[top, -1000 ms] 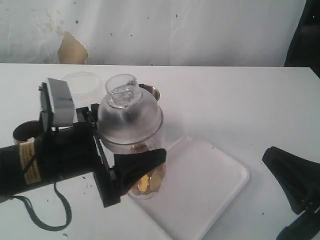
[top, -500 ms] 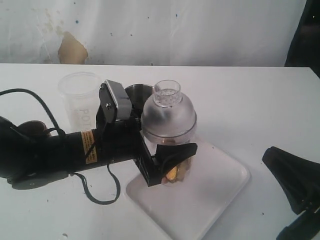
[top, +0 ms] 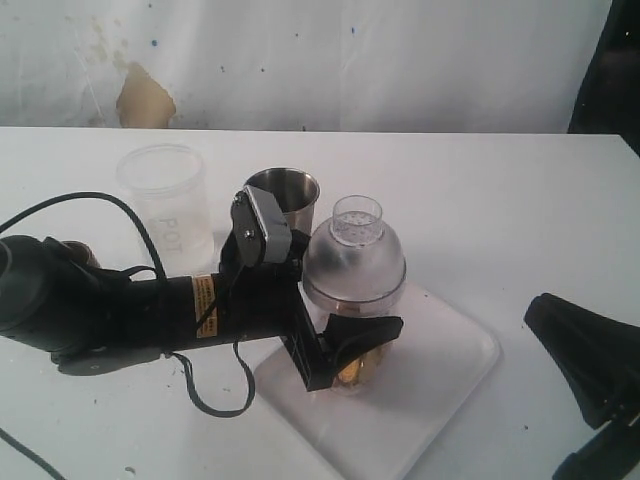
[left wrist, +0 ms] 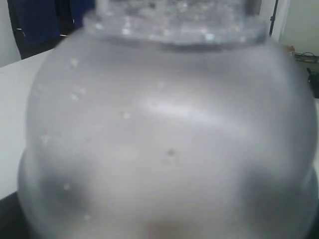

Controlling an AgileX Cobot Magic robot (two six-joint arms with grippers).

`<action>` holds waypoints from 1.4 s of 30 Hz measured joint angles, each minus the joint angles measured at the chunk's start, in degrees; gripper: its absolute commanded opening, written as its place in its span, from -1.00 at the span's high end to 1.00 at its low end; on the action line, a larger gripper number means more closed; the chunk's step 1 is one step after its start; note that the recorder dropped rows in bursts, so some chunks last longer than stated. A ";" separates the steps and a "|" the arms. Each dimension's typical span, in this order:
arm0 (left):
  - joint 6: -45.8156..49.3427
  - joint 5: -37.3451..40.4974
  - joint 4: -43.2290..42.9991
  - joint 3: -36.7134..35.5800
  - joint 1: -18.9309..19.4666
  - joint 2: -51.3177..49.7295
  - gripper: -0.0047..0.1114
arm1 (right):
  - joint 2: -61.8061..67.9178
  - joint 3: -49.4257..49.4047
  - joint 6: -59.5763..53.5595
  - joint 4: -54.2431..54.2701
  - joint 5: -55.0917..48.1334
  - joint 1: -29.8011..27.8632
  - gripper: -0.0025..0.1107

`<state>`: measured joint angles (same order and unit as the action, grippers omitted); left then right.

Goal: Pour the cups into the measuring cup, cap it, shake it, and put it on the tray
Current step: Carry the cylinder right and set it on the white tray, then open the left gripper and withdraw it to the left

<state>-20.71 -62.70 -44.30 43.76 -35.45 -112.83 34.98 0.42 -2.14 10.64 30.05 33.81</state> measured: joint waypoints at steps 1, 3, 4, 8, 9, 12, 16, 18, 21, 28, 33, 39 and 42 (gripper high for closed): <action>0.00 0.00 0.01 0.00 0.00 -0.12 0.59 | 0.00 0.00 0.00 0.00 0.00 0.00 0.96; 0.00 -0.32 0.01 0.09 0.00 -0.12 0.24 | 0.00 0.00 0.00 0.00 0.00 0.00 0.96; 0.00 -0.30 -0.34 0.09 0.00 -0.12 0.05 | 0.00 0.00 0.00 0.00 0.00 0.00 0.96; 0.00 -0.30 -2.24 0.09 0.00 -0.12 -0.57 | 0.00 0.00 0.00 0.00 0.00 0.00 0.96; 0.00 -0.30 -2.74 0.09 0.00 -0.12 -0.64 | 0.00 0.00 0.00 0.00 0.00 0.00 0.96; 0.00 -1.32 -2.99 0.09 0.00 -0.12 -0.80 | 0.00 0.00 0.00 0.00 0.00 0.00 0.96; 0.00 -2.12 -4.61 0.09 0.00 -0.12 -0.89 | 0.00 0.00 0.00 0.00 0.00 0.00 0.96; 0.10 -2.12 -5.28 0.09 0.00 -0.12 -0.89 | 0.00 0.00 0.00 0.00 0.00 0.00 0.96; -0.97 1.99 -8.07 0.13 0.00 1.04 -0.89 | 0.00 0.00 0.00 0.00 0.00 0.00 0.96; -11.21 16.86 -16.46 0.13 0.00 6.99 -0.89 | 0.00 0.00 0.00 0.00 0.00 0.00 0.96; -20.36 23.68 -24.17 -0.40 0.00 9.31 -0.89 | 0.00 0.00 0.00 0.00 0.00 0.00 0.96; -23.96 28.15 -26.59 -4.99 1.39 14.02 -0.89 | 0.00 0.00 0.00 0.00 0.00 0.00 0.96; -25.46 30.74 -25.79 -7.07 2.07 17.91 -0.79 | 0.00 0.00 0.00 0.00 0.00 0.00 0.96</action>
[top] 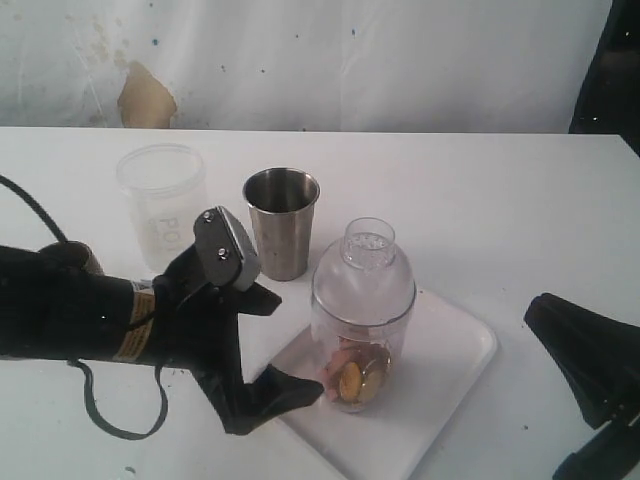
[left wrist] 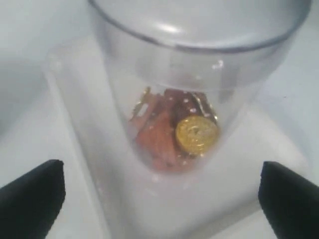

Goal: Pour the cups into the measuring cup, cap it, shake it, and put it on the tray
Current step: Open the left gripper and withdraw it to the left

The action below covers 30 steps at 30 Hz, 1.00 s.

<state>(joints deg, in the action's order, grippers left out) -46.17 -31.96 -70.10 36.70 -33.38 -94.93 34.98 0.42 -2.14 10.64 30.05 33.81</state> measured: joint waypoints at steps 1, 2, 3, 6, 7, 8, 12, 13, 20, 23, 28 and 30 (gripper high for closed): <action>-0.93 1.93 0.68 -0.28 0.00 1.32 -0.71 | 0.00 0.00 0.00 0.00 0.00 0.00 0.96; -1.88 3.83 0.94 -0.44 0.00 2.55 -0.56 | 0.00 0.00 0.00 0.00 0.00 0.00 0.96; -3.34 5.72 1.08 -0.58 0.00 3.48 -0.37 | 0.00 0.00 0.00 0.00 0.00 0.00 0.96; -8.55 14.51 2.01 -0.72 0.00 6.27 0.45 | 0.00 0.00 0.00 0.00 0.00 0.00 0.96; -10.03 17.51 2.38 -0.77 0.00 7.06 0.72 | 0.00 0.00 0.00 0.00 0.00 0.00 0.96; -11.08 19.64 2.54 -0.86 0.00 7.67 0.90 | 0.00 0.00 0.00 0.00 0.00 0.00 0.96; -14.41 27.74 3.04 -2.39 0.14 10.82 0.89 | 0.00 0.00 0.00 0.00 0.00 0.00 0.96; -15.43 29.40 3.21 -2.95 0.14 11.73 0.89 | 0.00 0.00 0.00 0.00 0.00 0.00 0.96; -24.33 40.51 3.89 -5.05 0.18 19.46 0.89 | 0.00 0.00 0.00 0.00 0.00 0.00 0.96; -27.47 44.00 4.08 -5.10 0.18 24.02 0.89 | 0.00 0.00 0.00 0.00 -0.40 0.00 0.96; -34.80 50.12 1.94 -6.26 0.18 33.57 0.89 | 0.00 0.00 0.00 0.00 -0.58 0.00 0.96; -40.19 52.89 -1.27 -7.88 0.18 37.91 0.89 | 0.00 0.00 0.00 0.00 -0.58 0.00 0.96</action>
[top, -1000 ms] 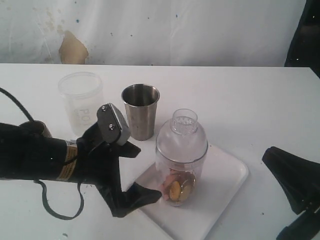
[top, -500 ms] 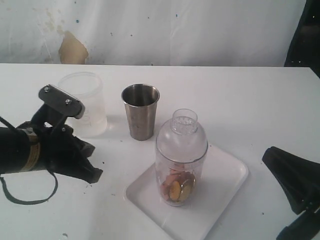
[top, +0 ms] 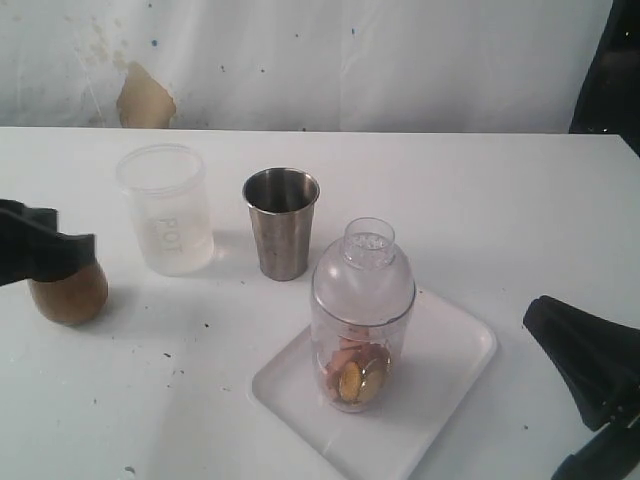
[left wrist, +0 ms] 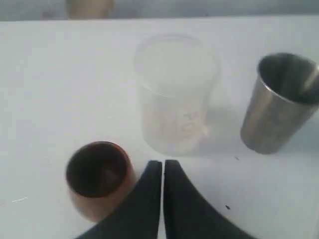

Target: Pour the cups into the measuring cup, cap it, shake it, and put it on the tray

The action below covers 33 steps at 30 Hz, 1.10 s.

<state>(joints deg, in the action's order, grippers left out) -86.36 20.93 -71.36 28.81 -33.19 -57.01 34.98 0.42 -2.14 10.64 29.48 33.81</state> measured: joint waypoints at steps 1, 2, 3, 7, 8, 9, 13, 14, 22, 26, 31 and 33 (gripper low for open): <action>-3.26 1.73 -2.11 -1.19 0.00 2.55 0.89 | 0.00 0.00 0.00 0.00 -0.11 0.00 0.96; -6.38 3.89 -4.04 -2.51 0.00 5.18 0.89 | 0.00 0.00 0.00 0.00 -0.11 0.00 0.96; -8.69 5.26 -5.38 -3.89 0.00 7.88 0.89 | 0.00 0.00 0.00 0.00 -0.11 0.00 0.96; -17.04 11.07 -8.26 -8.97 0.00 18.19 0.89 | 0.00 0.00 0.00 0.00 -0.24 0.00 0.96; -18.40 12.19 -8.48 -10.03 0.00 20.86 0.89 | 0.00 0.00 0.00 0.00 -0.31 0.00 0.96; -19.42 12.82 -8.47 -10.77 0.00 22.88 0.89 | 0.00 0.00 0.00 0.00 -0.31 0.00 0.96; -22.59 14.20 -8.33 -12.38 0.00 30.23 0.89 | 0.00 0.00 0.00 0.00 -0.31 0.00 0.96; -22.74 14.20 -8.22 -12.38 0.00 31.55 0.89 | 0.00 0.00 0.00 0.00 -0.31 0.00 0.96; -22.85 14.30 -8.19 -12.38 0.00 34.40 0.89 | 0.00 0.00 0.00 0.00 -0.31 0.00 0.96; -22.85 14.30 -8.09 -12.38 0.00 34.40 0.89 | 0.00 0.00 0.00 0.00 -0.31 0.00 0.96; -22.85 14.30 -8.09 -12.38 0.00 34.40 0.89 | 0.00 0.00 0.00 0.00 -0.31 0.00 0.96; -22.56 14.45 -8.09 -12.38 0.00 34.40 0.89 | 0.00 0.00 0.00 0.00 -0.36 0.00 0.96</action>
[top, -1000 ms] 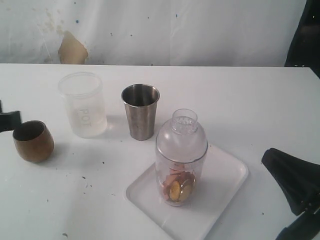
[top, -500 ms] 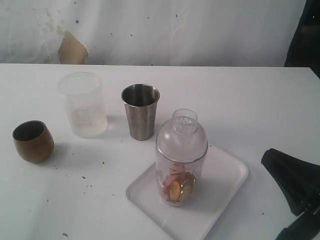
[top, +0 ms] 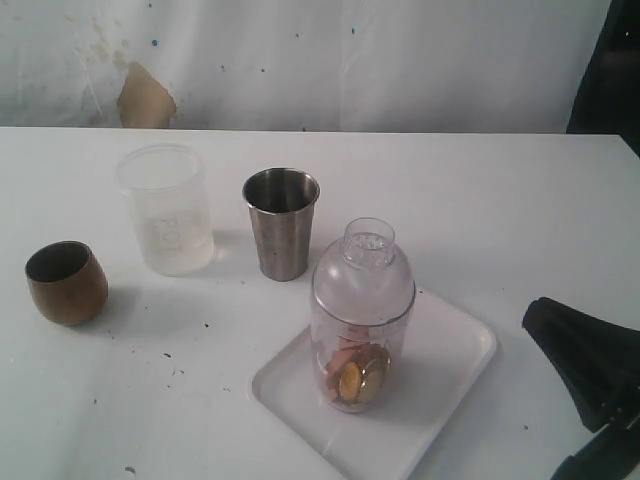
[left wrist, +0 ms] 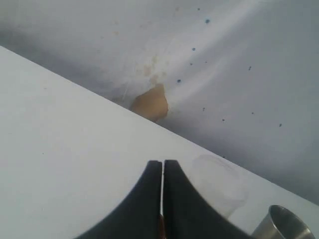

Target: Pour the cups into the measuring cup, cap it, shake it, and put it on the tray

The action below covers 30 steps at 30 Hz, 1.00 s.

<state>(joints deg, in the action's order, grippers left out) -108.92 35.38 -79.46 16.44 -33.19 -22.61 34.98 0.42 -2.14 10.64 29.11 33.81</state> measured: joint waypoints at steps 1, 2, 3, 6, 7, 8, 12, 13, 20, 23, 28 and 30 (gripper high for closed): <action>0.49 0.16 0.00 0.00 0.00 0.00 0.89 | 0.00 0.00 0.00 0.00 0.00 0.00 0.96; 0.98 0.42 0.03 -0.09 0.00 0.00 0.89 | 0.00 0.00 0.00 0.00 0.00 0.00 0.96; 1.69 0.59 0.80 -0.09 0.00 0.00 0.89 | 0.00 0.00 0.00 0.00 0.00 0.00 0.96; 7.69 2.28 6.81 -0.09 0.00 0.00 0.89 | 0.00 0.00 0.00 0.00 0.00 0.00 0.96; 11.40 3.28 10.18 -0.09 0.00 0.00 0.89 | 0.00 0.00 0.00 0.00 0.00 0.00 0.96; 15.80 4.52 14.12 -0.09 0.00 0.00 0.89 | 0.00 0.00 0.00 0.00 0.00 0.00 0.96; 35.42 7.38 27.50 1.04 0.00 0.00 0.89 | 0.00 0.00 0.00 0.00 0.00 0.00 0.96; 41.30 6.70 30.42 1.28 0.09 0.00 0.89 | 0.00 0.00 0.00 0.00 0.00 0.00 0.96; 87.84 -17.57 59.51 1.23 9.28 0.13 0.89 | 0.00 0.00 0.00 0.00 0.00 0.00 0.96; 98.62 -30.31 71.47 -0.82 16.51 0.13 0.89 | 0.00 0.00 0.00 0.00 0.00 0.00 0.96; 97.92 -33.82 77.16 -5.90 28.45 0.52 0.89 | 0.00 0.00 0.00 0.00 0.00 0.00 0.96; 97.69 -33.28 77.94 -7.72 31.85 2.26 0.89 | 0.00 0.00 0.00 0.00 0.00 0.00 0.96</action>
<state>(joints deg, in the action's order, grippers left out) -11.23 2.10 -1.52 8.72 -1.34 -20.35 34.98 0.42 -2.14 10.64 29.11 33.81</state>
